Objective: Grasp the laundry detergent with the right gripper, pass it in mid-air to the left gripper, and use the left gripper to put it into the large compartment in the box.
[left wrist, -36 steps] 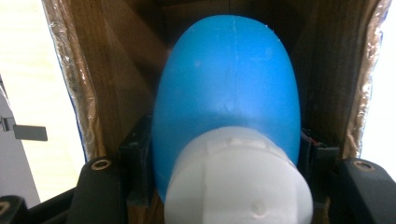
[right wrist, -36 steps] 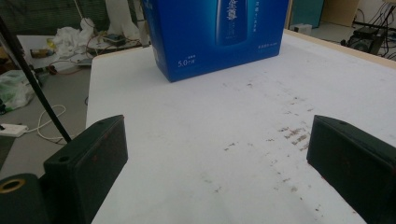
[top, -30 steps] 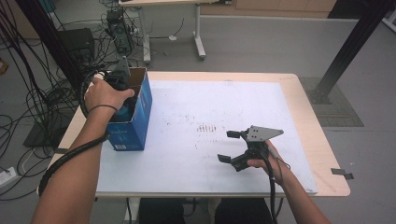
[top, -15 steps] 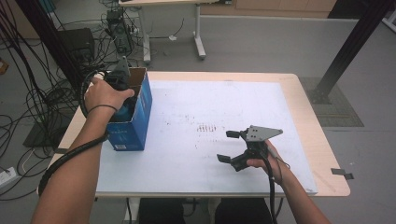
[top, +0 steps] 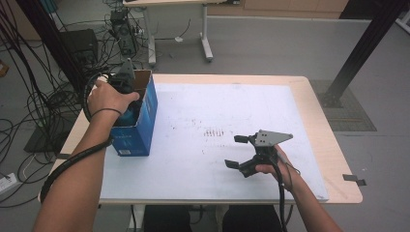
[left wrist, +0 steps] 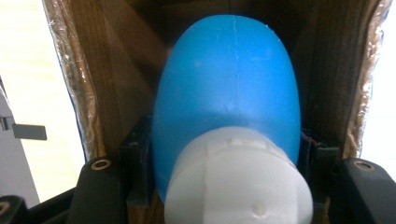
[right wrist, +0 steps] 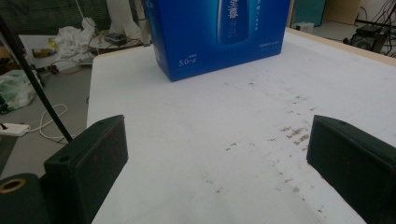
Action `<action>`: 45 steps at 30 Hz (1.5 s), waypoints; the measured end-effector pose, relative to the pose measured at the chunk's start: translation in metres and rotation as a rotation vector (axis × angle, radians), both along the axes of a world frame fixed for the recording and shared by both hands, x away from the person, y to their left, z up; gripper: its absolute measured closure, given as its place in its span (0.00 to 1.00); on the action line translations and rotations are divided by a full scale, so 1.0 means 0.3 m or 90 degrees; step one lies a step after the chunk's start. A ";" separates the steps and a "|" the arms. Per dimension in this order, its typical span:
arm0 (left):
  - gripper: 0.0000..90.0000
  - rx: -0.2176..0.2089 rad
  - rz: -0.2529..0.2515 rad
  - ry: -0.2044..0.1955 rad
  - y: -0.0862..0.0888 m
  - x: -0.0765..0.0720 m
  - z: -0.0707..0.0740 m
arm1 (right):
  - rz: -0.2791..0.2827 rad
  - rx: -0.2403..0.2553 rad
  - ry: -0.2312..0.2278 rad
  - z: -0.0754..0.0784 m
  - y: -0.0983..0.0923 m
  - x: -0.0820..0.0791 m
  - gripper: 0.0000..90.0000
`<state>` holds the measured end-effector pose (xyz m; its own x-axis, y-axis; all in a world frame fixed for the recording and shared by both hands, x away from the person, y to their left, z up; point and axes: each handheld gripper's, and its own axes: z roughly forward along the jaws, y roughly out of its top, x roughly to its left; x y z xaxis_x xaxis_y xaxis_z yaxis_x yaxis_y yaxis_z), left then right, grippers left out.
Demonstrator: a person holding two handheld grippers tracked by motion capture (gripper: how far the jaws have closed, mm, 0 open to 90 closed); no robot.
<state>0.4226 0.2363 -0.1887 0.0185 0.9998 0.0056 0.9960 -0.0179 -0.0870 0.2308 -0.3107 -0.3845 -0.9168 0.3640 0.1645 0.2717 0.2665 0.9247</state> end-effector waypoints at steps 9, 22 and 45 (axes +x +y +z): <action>0.42 0.003 0.003 0.006 -0.005 0.004 0.001 | 0.000 -0.001 0.000 -0.002 -0.003 -0.002 0.06; 0.41 0.000 0.004 0.002 0.002 0.001 0.000 | 0.001 -0.001 0.002 -0.007 0.000 0.001 0.06; 0.40 -0.007 0.010 -0.008 0.010 -0.015 0.086 | 0.005 -0.003 0.002 -0.010 0.011 0.005 0.07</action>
<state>0.4180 0.2393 -0.1630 0.0030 1.0000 -0.0052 0.9973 -0.0033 -0.0737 0.2322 -0.3073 -0.3876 -0.9191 0.3577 0.1653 0.2721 0.2727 0.9228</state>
